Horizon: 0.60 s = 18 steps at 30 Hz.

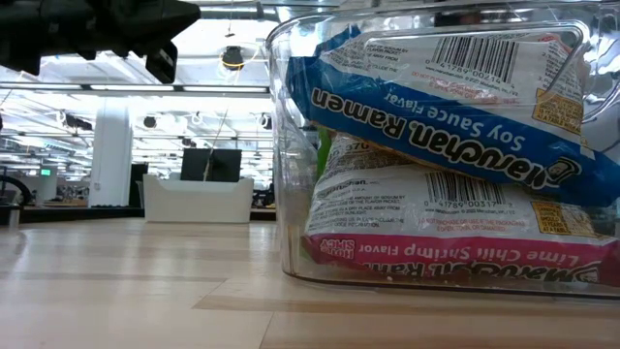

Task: Pick & Place Food Item
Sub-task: Put the orange noodle pack into the bottom transparent bin

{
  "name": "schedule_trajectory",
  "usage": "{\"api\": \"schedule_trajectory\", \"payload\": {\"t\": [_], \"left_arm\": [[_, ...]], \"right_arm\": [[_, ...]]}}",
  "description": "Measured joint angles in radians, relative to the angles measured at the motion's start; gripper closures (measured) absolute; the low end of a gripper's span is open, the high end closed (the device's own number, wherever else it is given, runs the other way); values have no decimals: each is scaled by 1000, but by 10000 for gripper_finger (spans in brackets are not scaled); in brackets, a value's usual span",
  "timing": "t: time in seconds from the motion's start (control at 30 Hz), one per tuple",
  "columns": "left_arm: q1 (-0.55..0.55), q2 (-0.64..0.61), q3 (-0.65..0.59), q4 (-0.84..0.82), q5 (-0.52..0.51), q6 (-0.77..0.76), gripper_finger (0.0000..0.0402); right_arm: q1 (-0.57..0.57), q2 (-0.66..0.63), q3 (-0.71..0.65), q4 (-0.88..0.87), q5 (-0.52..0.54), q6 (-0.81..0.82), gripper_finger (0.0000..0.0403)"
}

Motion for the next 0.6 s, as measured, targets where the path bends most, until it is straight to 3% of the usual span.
{"api": "schedule_trajectory", "payload": {"t": [0.27, 0.6], "left_arm": [[0, 0, 0, 0, 0, 0, 401], [0, 0, 0, 33, 0, 0, 402]], "right_arm": [[116, 0, 0, -90, -5, 249, 399], [255, 0, 0, -398, 30, 673, 399]]}}
